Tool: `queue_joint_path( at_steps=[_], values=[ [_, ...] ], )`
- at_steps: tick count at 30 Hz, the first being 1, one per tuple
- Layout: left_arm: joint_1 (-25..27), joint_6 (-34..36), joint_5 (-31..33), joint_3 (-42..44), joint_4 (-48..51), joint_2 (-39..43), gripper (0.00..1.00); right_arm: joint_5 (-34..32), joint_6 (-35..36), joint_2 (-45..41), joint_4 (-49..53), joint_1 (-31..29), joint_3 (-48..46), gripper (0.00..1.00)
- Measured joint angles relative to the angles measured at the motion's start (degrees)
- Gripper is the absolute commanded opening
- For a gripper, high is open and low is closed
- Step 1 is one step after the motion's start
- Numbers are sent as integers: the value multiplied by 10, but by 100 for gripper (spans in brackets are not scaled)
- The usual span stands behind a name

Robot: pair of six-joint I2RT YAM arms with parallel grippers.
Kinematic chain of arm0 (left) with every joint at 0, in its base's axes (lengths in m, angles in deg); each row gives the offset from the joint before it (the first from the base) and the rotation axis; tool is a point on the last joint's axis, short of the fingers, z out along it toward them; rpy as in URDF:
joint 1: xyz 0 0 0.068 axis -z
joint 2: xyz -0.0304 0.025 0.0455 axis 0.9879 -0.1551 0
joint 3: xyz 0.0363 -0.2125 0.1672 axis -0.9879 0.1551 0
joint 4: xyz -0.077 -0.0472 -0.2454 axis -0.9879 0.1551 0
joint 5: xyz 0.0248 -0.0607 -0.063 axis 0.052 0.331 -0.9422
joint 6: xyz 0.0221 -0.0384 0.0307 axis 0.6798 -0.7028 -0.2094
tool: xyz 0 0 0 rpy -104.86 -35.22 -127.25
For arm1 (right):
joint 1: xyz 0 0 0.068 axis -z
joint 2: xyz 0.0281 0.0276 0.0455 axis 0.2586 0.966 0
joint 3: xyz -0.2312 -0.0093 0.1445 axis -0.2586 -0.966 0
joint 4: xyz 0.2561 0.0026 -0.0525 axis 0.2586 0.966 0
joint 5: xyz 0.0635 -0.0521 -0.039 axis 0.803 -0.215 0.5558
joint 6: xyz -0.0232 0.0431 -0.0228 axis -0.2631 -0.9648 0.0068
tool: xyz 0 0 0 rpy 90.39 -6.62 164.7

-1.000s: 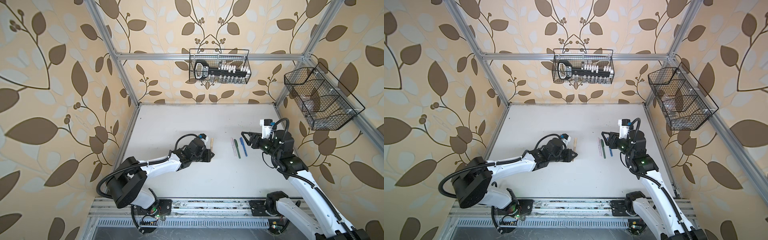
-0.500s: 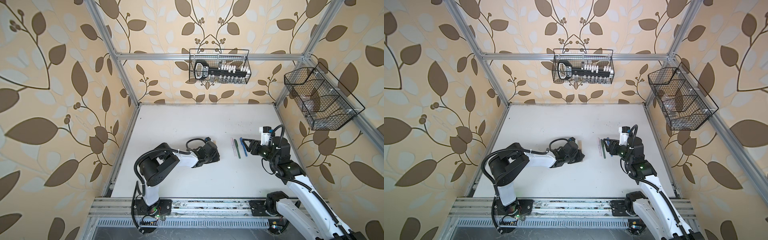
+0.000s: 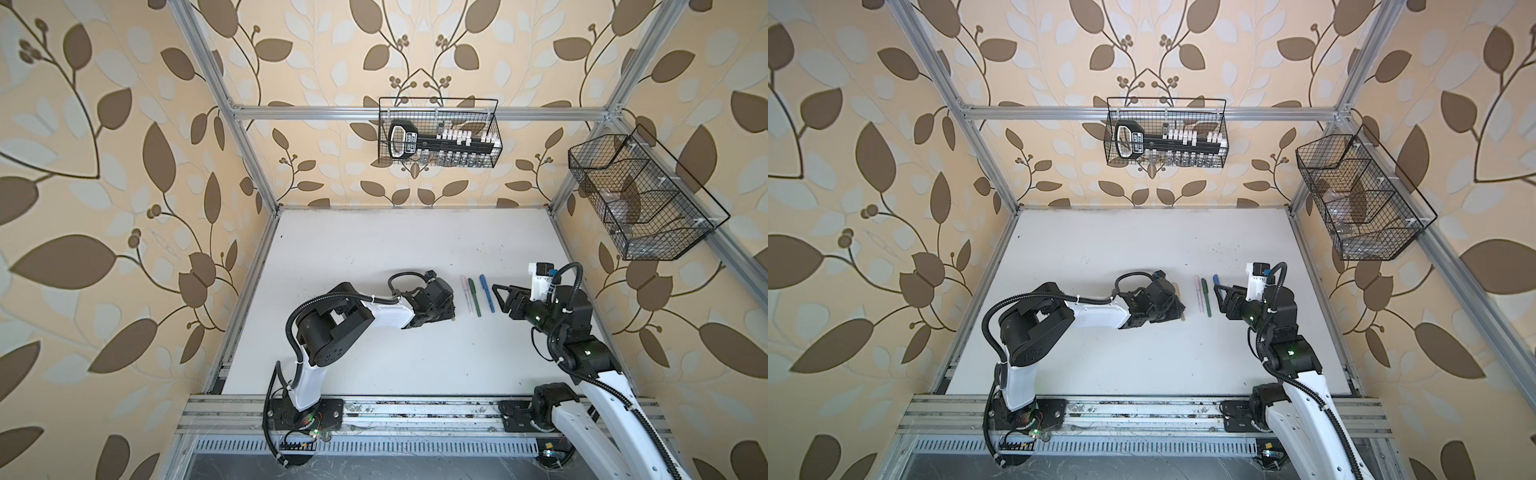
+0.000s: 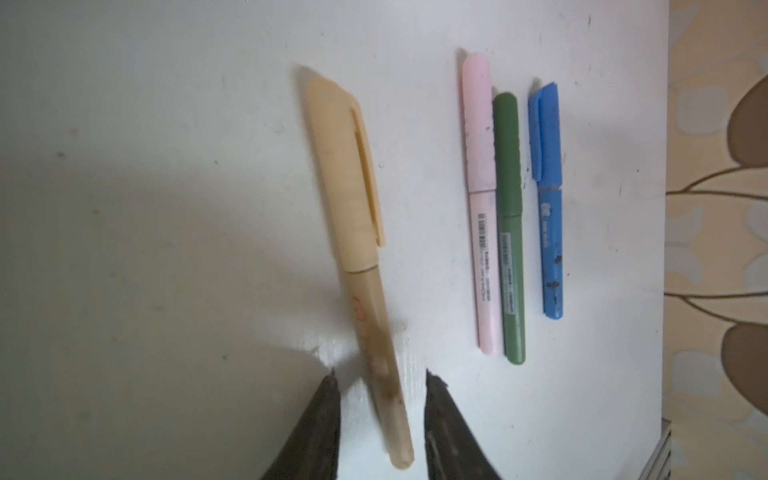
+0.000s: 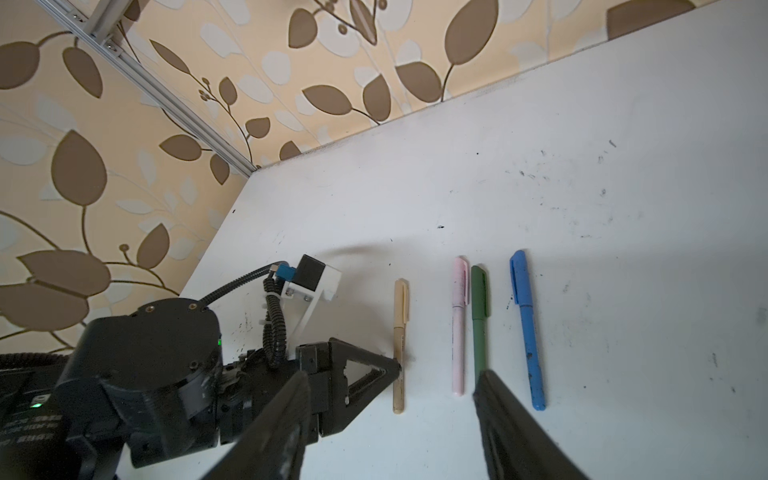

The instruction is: Insert the pens into the pen caps

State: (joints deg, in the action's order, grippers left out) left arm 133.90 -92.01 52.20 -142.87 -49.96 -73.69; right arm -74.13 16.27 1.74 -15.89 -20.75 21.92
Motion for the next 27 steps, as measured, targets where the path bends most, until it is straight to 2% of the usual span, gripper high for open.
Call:
queue_joint_path(
  at_steps=[3, 8, 10, 12, 14, 16, 18, 20, 22, 23, 27],
  values=[
    [5, 14, 31, -13, 27, 1, 62, 0, 2, 0, 6, 12, 0, 66],
    [10, 64, 114, -9, 101, 46, 92, -24, 9, 8, -1, 18, -6, 73],
    [11, 94, 172, 3, 140, 97, 98, -59, 20, 24, -11, 18, -8, 75],
    [11, 129, 249, 24, 165, 172, 99, -101, 35, 44, -36, 18, -18, 76],
    [2, 189, 338, 75, 158, 288, 99, -164, 53, 76, -73, 18, -37, 77],
    [-35, 255, 392, 154, 97, 410, 99, -217, 73, 113, -132, 17, -65, 78],
    [-123, 301, 422, 241, 35, 512, 99, -267, 97, 158, -211, 14, -106, 85],
    [-238, 336, 450, 317, -16, 568, 99, -308, 123, 208, -290, 7, -144, 90],
    [-306, 376, 457, 371, -53, 573, 99, -337, 144, 249, -347, 0, -163, 92],
    [-321, 397, 452, 390, -68, 561, 99, -350, 157, 265, -379, -5, -167, 92],
    [-331, 478, 421, 433, -163, 481, 99, -372, 198, 304, -509, -24, -170, 91]
  ],
)
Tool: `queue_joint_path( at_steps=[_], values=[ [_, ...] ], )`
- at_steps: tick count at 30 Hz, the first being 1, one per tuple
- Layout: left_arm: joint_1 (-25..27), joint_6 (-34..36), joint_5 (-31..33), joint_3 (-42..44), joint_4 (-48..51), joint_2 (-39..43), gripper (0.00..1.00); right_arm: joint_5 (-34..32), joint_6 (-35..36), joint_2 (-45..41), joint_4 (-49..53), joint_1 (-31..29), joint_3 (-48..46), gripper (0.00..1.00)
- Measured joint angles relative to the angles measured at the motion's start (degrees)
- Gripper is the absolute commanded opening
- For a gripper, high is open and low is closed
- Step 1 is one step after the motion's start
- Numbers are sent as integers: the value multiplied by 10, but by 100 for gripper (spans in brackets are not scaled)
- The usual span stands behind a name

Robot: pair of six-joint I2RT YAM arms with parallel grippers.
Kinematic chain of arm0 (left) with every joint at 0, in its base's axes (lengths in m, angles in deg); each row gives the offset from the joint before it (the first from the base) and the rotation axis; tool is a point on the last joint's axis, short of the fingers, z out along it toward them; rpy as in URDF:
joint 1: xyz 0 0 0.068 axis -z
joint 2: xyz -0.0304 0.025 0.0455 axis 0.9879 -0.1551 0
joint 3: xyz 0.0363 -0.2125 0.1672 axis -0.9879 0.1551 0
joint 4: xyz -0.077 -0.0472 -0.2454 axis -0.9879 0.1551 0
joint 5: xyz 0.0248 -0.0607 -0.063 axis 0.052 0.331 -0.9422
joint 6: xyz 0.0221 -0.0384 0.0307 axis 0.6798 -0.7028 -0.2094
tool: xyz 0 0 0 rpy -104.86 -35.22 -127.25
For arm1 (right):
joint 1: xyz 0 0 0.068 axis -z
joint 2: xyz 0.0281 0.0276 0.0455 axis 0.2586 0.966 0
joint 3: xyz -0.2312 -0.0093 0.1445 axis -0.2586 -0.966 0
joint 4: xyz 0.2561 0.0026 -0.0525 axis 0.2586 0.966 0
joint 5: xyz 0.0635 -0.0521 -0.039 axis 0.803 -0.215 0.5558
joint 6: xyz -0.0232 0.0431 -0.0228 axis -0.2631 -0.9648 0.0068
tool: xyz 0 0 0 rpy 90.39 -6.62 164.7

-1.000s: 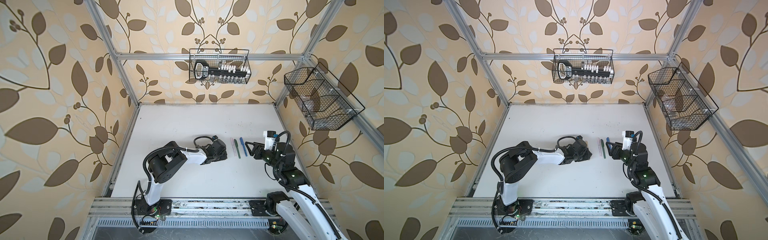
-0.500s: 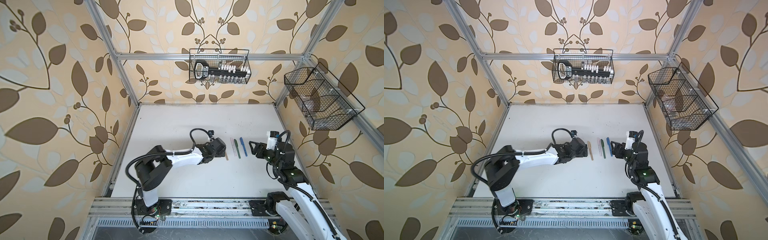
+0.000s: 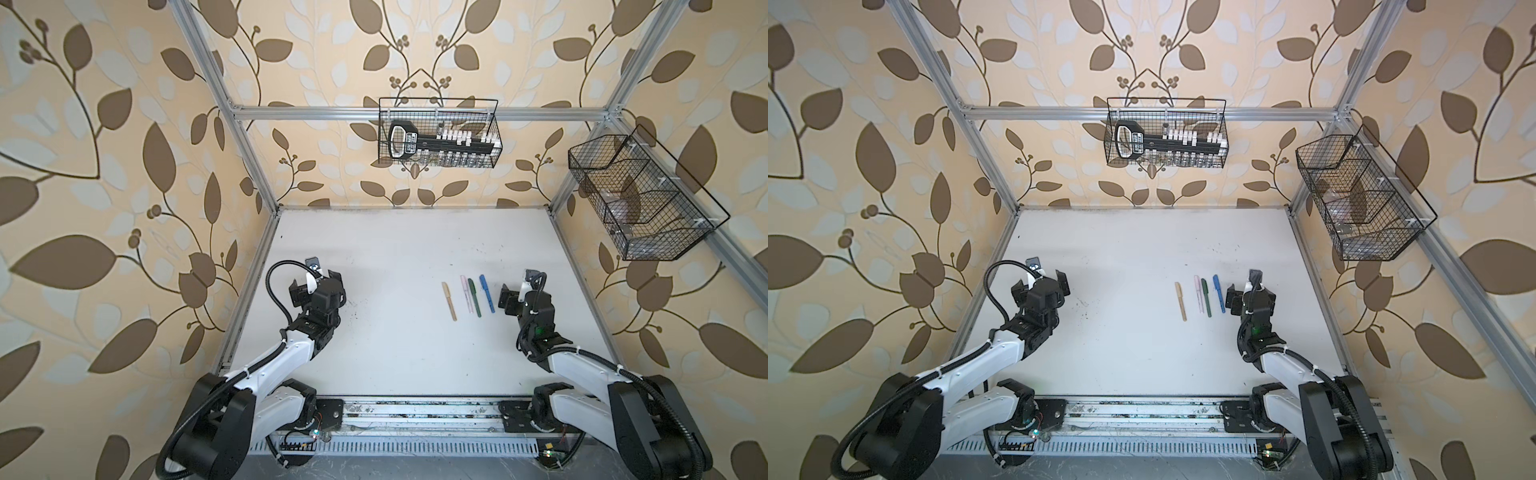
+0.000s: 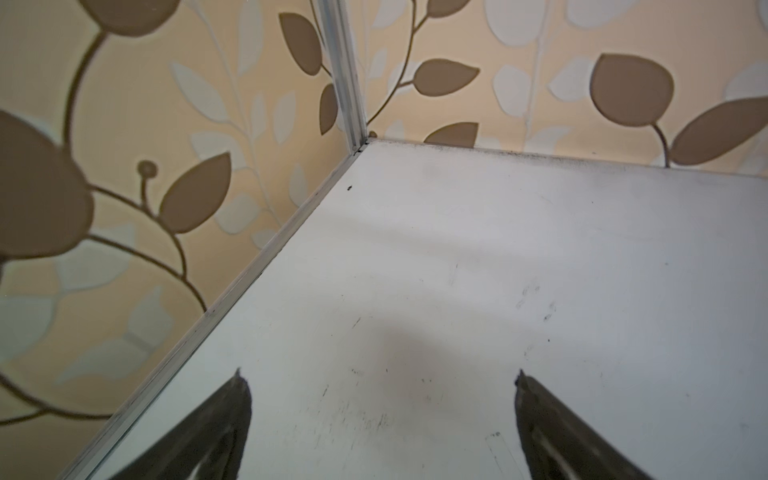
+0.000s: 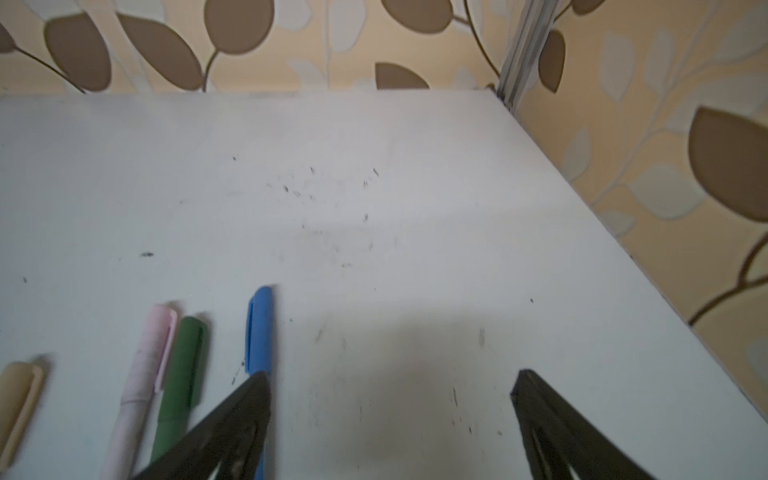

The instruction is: Insert the pens into the pen caps

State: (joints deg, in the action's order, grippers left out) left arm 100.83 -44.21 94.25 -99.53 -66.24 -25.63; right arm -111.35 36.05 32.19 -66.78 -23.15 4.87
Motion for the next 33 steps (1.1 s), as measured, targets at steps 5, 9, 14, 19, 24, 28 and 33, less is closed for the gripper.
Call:
queue_joint_path(
  at_steps=[5, 9, 14, 19, 24, 28, 33],
  values=[
    [-38, 57, -72, 35, -123, -66, 99, 15, 7, 35, -134, 38, -40, 99],
    [-102, 78, -144, 41, -251, -120, 99, 35, 17, 107, -216, 41, -65, 100],
    [-115, 104, -176, 9, -136, -89, 99, 54, 20, 114, -219, 42, -45, 100],
    [-127, 100, -190, 13, -123, -13, 99, 58, 20, 114, -222, 44, -40, 100],
    [-154, 82, -223, 3, -80, -56, 99, 63, 20, 114, -221, 45, -40, 100],
    [-157, 77, -267, 5, -96, -111, 99, 72, 20, 114, -218, 50, -39, 100],
    [-172, 57, -267, 5, -177, -213, 99, 75, 20, 114, -217, 50, -39, 100]
  ],
)
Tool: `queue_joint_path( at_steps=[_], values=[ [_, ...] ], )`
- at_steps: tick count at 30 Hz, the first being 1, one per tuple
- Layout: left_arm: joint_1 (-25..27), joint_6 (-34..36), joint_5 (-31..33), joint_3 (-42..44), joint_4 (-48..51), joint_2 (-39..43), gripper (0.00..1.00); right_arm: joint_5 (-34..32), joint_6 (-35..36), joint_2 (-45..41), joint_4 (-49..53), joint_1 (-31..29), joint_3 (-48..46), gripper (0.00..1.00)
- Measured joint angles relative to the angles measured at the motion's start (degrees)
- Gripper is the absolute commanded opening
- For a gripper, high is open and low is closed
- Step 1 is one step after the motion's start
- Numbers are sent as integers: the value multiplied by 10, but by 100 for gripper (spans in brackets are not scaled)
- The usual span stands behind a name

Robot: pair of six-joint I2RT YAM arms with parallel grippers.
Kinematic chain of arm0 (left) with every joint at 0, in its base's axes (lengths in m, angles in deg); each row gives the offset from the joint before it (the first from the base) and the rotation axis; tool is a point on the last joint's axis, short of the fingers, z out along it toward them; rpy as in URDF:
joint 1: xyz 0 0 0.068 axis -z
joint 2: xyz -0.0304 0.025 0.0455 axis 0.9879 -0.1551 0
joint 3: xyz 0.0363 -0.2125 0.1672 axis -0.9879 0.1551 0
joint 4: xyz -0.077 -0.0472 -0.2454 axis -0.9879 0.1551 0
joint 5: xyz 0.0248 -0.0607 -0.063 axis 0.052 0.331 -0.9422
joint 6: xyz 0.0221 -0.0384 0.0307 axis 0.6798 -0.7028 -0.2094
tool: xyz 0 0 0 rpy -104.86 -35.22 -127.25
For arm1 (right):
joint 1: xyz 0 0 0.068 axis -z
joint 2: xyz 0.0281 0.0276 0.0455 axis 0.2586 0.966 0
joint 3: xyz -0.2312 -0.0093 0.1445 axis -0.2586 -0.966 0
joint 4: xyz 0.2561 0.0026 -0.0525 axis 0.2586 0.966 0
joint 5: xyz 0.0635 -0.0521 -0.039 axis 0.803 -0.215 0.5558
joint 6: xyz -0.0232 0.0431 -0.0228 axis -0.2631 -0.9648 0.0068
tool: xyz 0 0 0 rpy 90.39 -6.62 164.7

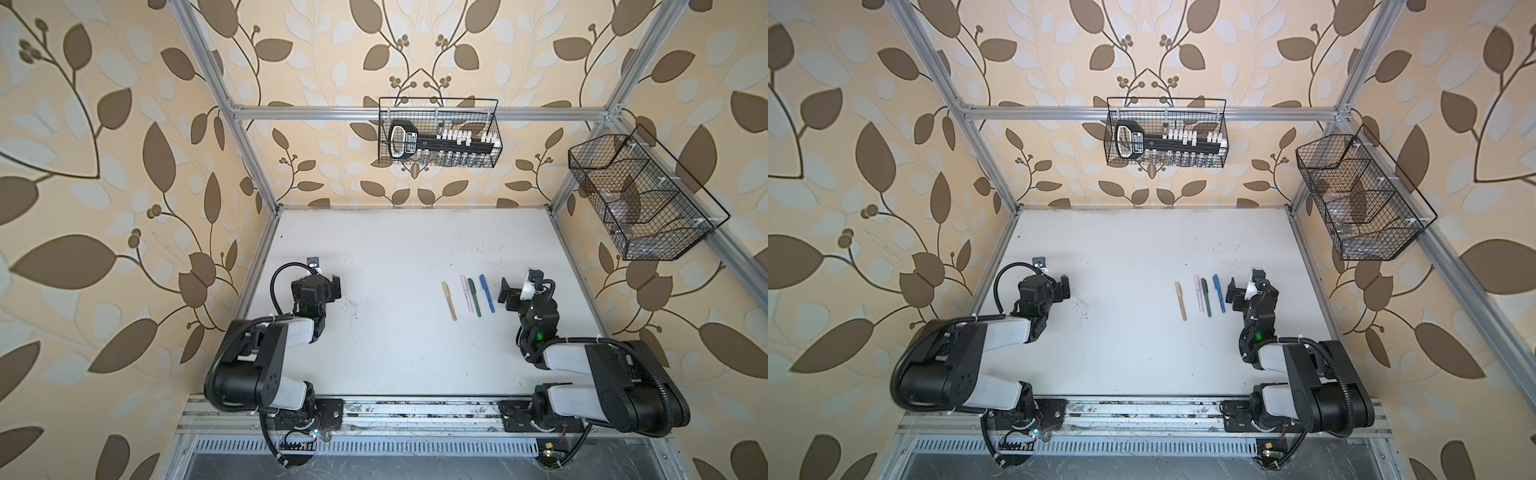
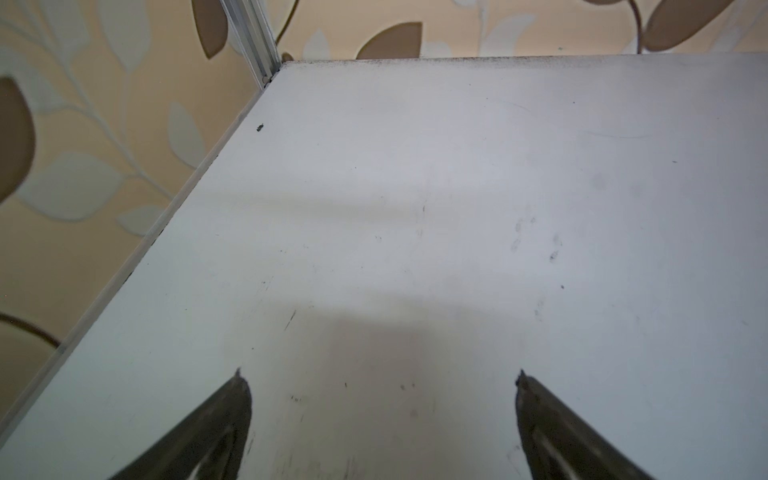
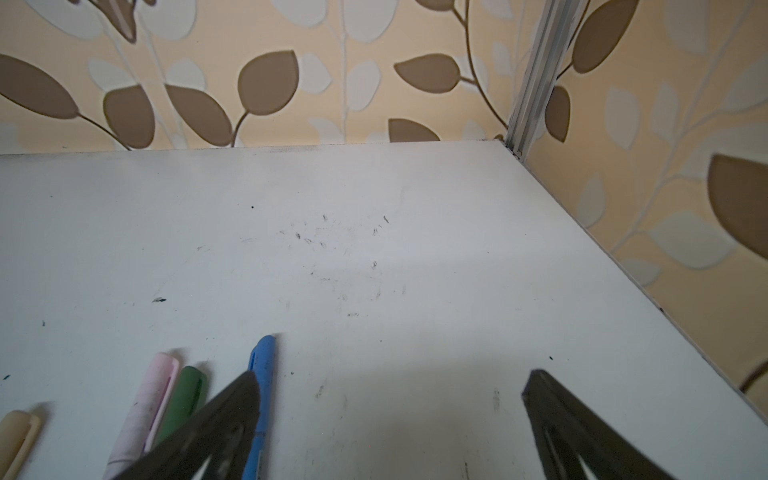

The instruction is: Insert the pens into the pen caps

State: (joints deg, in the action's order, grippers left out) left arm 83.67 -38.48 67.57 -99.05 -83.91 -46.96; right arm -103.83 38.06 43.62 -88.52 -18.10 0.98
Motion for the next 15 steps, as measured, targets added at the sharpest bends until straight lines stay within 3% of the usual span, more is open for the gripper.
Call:
queue_joint_path(
  at_steps=[15],
  values=[
    [-12, -17, 0, 2, -12, -14, 99, 1, 0, 0, 0, 0, 0, 100]
  ],
)
